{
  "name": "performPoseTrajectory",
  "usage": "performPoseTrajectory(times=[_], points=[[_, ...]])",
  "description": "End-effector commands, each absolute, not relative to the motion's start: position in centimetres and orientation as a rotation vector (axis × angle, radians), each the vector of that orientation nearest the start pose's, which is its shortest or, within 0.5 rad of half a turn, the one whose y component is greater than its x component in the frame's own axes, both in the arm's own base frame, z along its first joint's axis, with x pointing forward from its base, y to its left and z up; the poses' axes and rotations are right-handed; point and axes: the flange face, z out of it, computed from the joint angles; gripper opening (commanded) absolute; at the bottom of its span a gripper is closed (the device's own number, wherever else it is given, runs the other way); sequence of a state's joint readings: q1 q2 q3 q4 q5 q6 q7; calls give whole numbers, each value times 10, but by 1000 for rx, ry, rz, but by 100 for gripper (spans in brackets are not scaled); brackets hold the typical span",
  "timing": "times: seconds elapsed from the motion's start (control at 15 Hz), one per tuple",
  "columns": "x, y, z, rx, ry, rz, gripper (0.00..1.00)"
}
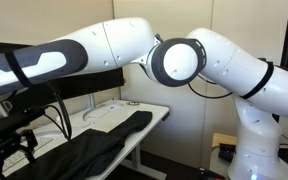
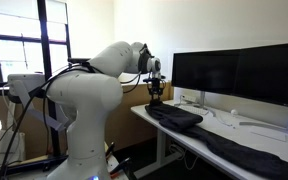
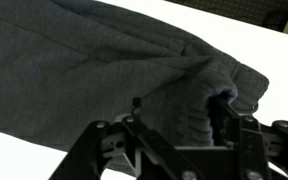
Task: Fold the trousers in half from right to left.
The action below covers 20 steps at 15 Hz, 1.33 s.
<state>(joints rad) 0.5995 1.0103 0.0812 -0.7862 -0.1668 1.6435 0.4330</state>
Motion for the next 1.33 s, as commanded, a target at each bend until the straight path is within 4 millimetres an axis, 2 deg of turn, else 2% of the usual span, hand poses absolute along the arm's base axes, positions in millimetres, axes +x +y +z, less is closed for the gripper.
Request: performPoseTrajectory(times=[0.0, 0.2, 0.47, 0.73, 0.93, 1.07, 1.27], points=[[646, 425, 336, -3296, -330, 124, 100], [665, 394, 353, -3304, -221, 108, 100], [693, 332, 375, -3304, -62, 102, 100], [719, 247, 399, -3292, 130, 115, 100], [733, 177, 414, -3261, 260, 120, 100], [737, 131, 423, -3231, 327, 131, 100], [731, 71, 434, -3210, 410, 151, 100]])
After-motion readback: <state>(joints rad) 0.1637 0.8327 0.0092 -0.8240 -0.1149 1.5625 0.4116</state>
